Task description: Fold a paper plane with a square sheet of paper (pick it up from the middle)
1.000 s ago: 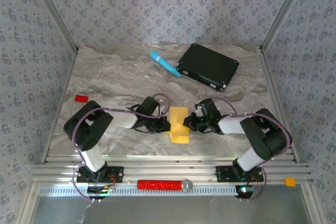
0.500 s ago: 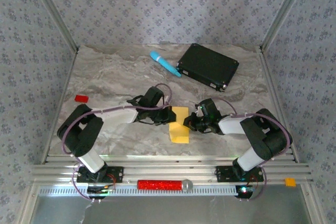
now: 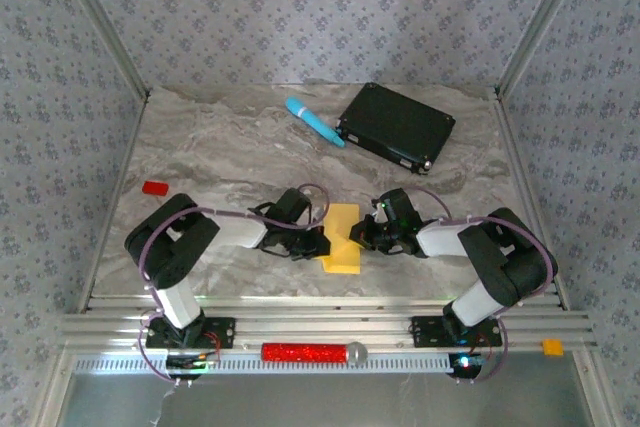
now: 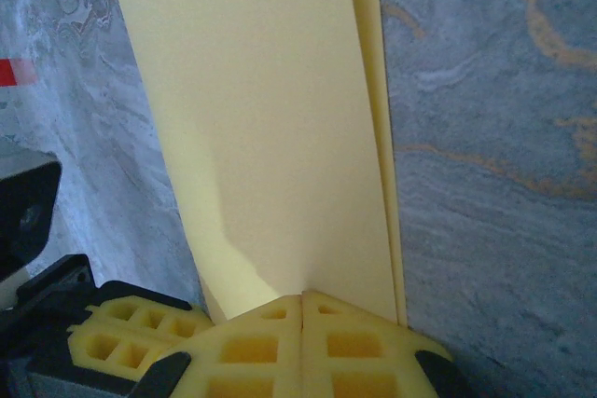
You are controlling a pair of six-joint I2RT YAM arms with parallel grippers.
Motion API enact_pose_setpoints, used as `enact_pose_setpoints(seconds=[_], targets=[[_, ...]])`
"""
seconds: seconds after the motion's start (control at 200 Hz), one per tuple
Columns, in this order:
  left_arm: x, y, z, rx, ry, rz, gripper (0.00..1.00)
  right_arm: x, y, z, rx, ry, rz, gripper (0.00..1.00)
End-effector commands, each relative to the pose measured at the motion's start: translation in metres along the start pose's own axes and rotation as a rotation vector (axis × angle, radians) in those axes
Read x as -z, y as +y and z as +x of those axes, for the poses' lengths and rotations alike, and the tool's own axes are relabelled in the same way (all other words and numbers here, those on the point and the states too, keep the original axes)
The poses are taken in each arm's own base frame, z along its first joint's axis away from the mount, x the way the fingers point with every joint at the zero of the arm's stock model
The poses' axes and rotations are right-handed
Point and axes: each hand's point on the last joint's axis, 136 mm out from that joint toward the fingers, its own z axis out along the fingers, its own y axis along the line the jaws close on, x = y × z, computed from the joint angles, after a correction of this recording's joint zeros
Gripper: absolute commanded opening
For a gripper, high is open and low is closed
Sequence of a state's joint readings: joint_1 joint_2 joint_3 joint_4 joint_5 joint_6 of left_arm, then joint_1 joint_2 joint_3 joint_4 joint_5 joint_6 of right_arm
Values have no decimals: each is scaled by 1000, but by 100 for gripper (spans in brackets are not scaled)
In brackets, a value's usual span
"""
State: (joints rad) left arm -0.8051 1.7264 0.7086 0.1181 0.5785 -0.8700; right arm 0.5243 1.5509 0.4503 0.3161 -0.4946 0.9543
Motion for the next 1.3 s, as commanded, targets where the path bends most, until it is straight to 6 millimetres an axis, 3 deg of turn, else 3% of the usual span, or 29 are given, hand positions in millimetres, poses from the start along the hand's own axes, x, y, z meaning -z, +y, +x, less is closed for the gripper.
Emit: enact_pose_setpoints(seconds=[0.0, 0.1, 0.34, 0.465, 0.585, 0.705, 0.865, 1.109, 1.194, 1.294], targets=[[6, 60, 44, 59, 88, -186, 0, 8, -91, 41, -145, 72, 325, 0], [13, 54, 44, 40, 70, -169, 0, 7, -90, 41, -144, 76, 323, 0], [35, -13, 2, -26, -80, -30, 0, 7, -86, 39, -136, 73, 323, 0], [26, -29, -10, -20, -96, 40, 0, 5, -87, 40, -138, 77, 327, 0], [11, -42, -7, -28, -49, 91, 0, 5, -85, 40, -133, 75, 326, 0], [-2, -29, 4, -16, 0, 56, 0, 5, -86, 41, -134, 77, 330, 0], [-10, 15, 25, 20, 34, -35, 0, 5, -85, 41, -133, 76, 330, 0], [14, 68, 58, -22, 66, -244, 0, 7, -87, 42, -128, 74, 342, 0], [21, 65, 62, -38, 55, -234, 0, 7, -88, 42, -129, 75, 344, 0], [27, 48, 56, -61, 28, -187, 0, 7, -88, 43, -129, 78, 343, 0]])
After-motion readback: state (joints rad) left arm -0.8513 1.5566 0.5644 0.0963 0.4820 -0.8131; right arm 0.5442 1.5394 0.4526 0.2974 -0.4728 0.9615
